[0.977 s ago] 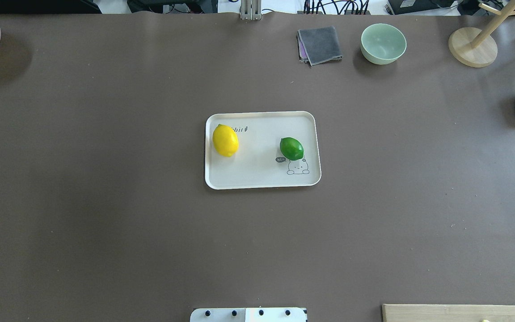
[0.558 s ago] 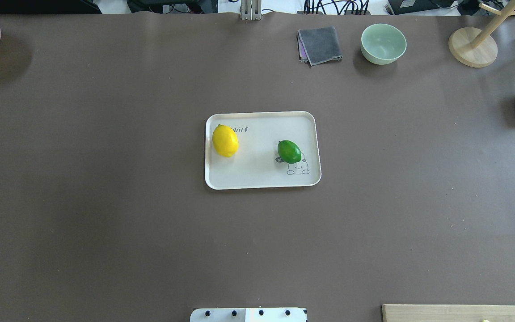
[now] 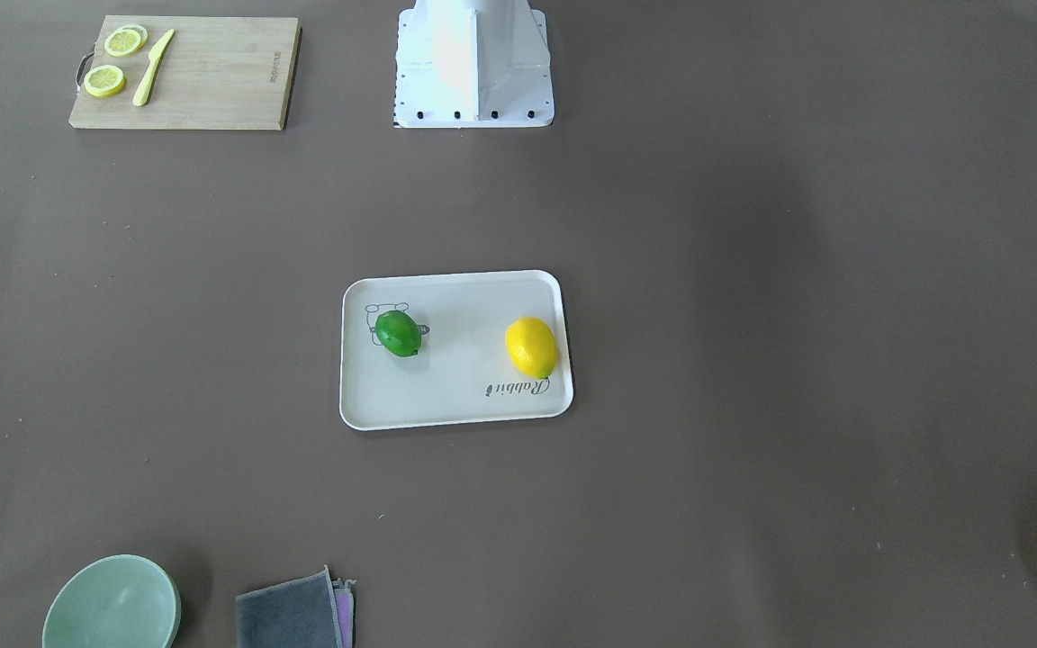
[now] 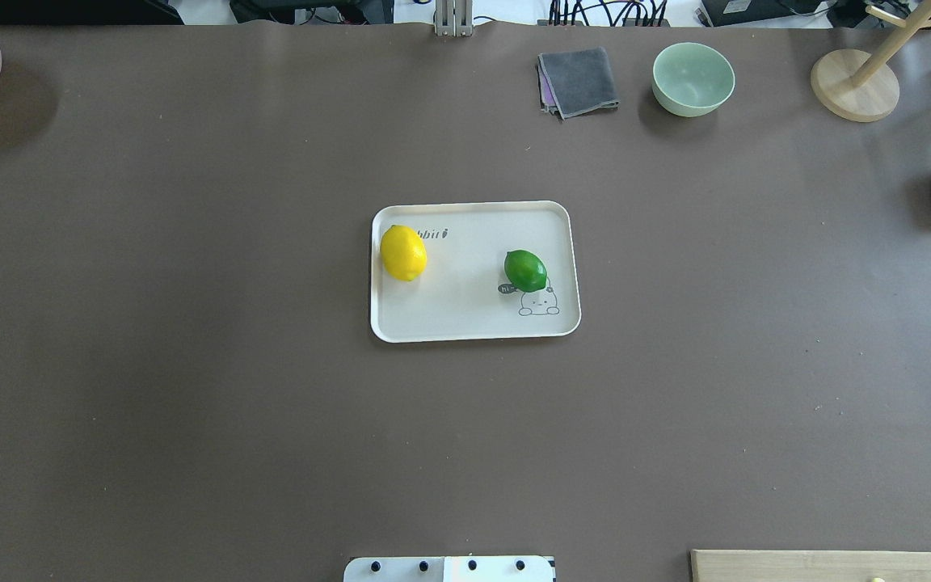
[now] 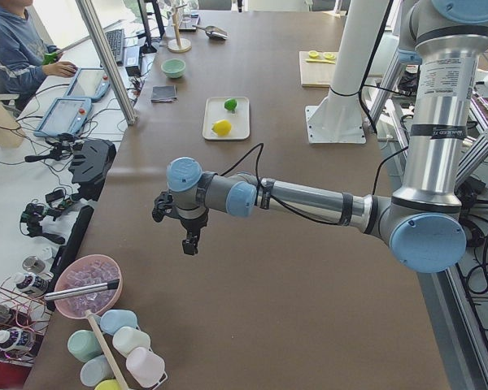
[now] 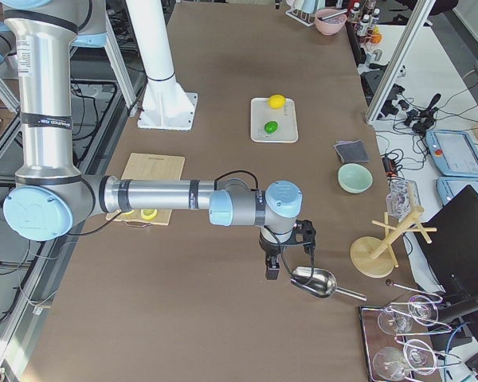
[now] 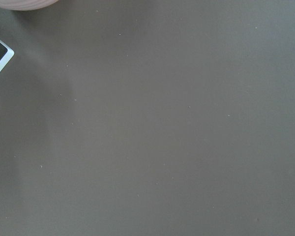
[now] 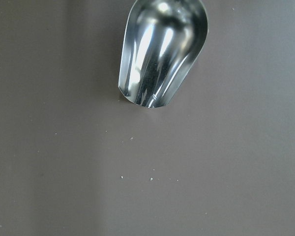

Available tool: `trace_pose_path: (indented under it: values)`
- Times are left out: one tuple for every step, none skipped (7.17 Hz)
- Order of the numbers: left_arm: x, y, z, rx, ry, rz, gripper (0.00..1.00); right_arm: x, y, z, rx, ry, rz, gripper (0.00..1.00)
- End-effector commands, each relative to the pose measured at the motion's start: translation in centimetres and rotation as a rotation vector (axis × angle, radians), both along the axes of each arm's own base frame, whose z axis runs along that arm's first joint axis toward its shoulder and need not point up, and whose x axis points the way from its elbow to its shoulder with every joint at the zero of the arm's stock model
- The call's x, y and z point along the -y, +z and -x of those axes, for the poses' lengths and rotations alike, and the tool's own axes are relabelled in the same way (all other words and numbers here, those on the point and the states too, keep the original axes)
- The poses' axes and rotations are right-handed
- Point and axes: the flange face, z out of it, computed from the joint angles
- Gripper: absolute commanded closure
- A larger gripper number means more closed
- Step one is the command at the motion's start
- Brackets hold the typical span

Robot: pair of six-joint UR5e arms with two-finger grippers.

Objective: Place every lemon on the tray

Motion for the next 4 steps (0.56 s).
trace_pose_path:
  values:
    - [-0.07,0.49,0.1,0.003,-0.001,0.011,0.02,-0.18,-0.7,0.18,0.026,-0.001,-0.014,0.0]
    - [-0.21,0.2,0.11,0.001,-0.001,0.007,0.02,-0.1,-0.81,0.17,0.024,-0.002,-0.017,0.0]
    - [-0.72,0.91,0.1,0.003,0.001,0.021,0.02,-0.16,-0.82,0.15,0.022,-0.002,-0.018,0.0]
    - [-0.73,0.16,0.11,0.001,0.001,0.006,0.02,0.02,-1.27,0.16,0.023,-0.003,-0.028,0.0]
